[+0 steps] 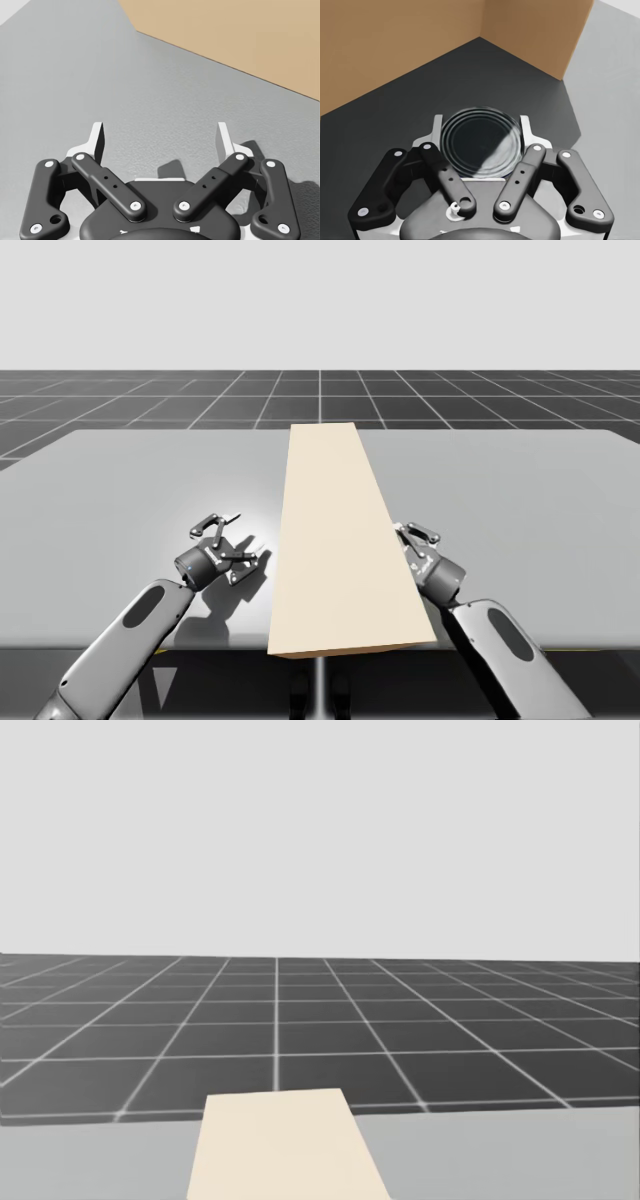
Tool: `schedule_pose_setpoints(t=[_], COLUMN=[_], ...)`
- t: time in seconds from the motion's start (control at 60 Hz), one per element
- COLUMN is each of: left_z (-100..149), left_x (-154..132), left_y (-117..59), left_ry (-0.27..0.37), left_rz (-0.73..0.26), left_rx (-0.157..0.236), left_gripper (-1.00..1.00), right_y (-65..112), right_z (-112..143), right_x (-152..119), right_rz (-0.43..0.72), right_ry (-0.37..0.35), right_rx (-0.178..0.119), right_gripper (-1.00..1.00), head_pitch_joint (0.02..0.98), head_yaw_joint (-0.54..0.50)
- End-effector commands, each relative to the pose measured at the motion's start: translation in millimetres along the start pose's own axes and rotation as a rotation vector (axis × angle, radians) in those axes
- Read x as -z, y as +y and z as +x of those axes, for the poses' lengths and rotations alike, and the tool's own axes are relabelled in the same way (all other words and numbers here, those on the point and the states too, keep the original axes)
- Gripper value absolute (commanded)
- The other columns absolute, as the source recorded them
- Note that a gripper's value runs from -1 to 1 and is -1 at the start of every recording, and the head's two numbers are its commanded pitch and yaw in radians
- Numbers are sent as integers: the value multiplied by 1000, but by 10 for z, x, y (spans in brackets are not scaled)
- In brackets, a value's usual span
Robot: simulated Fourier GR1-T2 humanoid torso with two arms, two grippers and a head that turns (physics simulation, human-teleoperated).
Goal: Retrieve the object from inside the box.
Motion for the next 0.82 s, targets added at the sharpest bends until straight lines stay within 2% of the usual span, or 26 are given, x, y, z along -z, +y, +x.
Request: schedule_pose_setpoints(t=[0.017, 0.117, 0.217, 0.283, 0.333, 0.55, 0.583, 0.683, 0.817], left_z=[-9, -8, -6, -7, -8, -11, -11, -12, -16], left_x=[0, -12, -19, -19, -20, -25, -27, -31, -35], left_y=[29, 68, 83, 85, 86, 99, 102, 112, 122], left_ry=[1, -5, -7, -6, -6, -9, -9, -9, -10], left_rz=[8, 22, 27, 28, 29, 33, 34, 37, 41], left_rx=[-6, -22, -27, -28, -28, -28, -28, -29, -30], left_gripper=[-1000, -1000, -1000, -1000, -1000, -1000, -1000, -1000, -1000], right_y=[-543, -713, -966, -1106, -1160, -1421, -1428, -1426, -1393], right_z=[194, 153, 115, 193, 281, 934, 1015, 1277, 1700], right_x=[-474, -714, -916, -960, -952, -673, -626, -484, -387], right_rz=[-285, -350, -425, -470, -489, -554, -557, -556, -604], right_ry=[-77, -88, -108, -128, -142, -240, -251, -286, -385], right_rx=[-2, 18, 40, 36, 20, -5, -1, -16, -54], right_gripper=[1000, 1000, 1000, 1000, 1000, 1000, 1000, 1000, 1000], head_pitch_joint=[145, 143, 140, 138, 137, 132, 131, 132, 127], head_yaw_joint=[-96, -97, -95, -97, -98, -95, -95, -91, -84])
